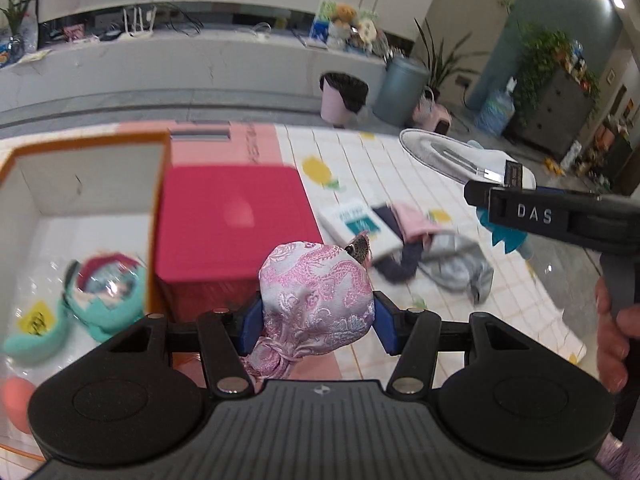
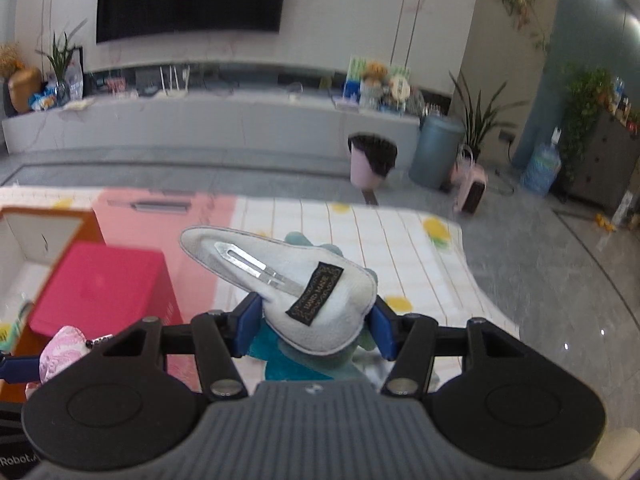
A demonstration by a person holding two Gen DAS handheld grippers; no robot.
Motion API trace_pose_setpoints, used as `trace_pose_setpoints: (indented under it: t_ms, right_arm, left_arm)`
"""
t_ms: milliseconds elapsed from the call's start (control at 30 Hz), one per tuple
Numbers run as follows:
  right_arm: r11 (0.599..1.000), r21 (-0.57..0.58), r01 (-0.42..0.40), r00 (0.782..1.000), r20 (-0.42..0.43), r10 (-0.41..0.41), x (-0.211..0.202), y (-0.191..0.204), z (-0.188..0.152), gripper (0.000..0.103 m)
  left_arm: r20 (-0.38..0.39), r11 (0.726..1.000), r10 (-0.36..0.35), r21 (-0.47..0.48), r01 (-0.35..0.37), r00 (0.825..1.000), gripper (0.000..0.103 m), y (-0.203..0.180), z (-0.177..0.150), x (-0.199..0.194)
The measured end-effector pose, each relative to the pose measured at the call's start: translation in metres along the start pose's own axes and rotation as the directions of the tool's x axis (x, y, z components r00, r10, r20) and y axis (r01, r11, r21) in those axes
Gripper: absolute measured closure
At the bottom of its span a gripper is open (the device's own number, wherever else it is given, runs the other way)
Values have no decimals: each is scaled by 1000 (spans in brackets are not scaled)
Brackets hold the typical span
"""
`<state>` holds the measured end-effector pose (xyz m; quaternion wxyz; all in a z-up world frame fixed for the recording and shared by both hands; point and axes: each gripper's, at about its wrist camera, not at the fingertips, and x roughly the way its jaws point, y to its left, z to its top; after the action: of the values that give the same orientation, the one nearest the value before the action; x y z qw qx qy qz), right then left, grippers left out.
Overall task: Organize soft objects
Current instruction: 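Carry the pink pouch and white pouch over the orange-rimmed box with both tools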
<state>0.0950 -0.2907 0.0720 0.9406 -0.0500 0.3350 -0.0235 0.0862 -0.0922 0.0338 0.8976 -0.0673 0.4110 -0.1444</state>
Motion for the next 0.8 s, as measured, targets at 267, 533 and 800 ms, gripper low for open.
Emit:
trace_pose_setpoints:
  t_ms: [267, 533, 800]
  right_arm:
    - [996, 72, -55, 989, 144, 44, -26, 16, 31, 46]
    - [984, 40, -174, 956, 248, 158, -40, 72, 66, 46]
    - [961, -41, -275, 924, 265, 275, -39, 155, 90, 46]
  left_arm:
    - [33, 999, -10, -42, 11, 999, 39, 26, 33, -21]
    - [73, 996, 91, 1, -92, 993, 40, 61, 64, -54]
    - [168, 940, 339, -81, -330, 926, 40, 120, 65, -73]
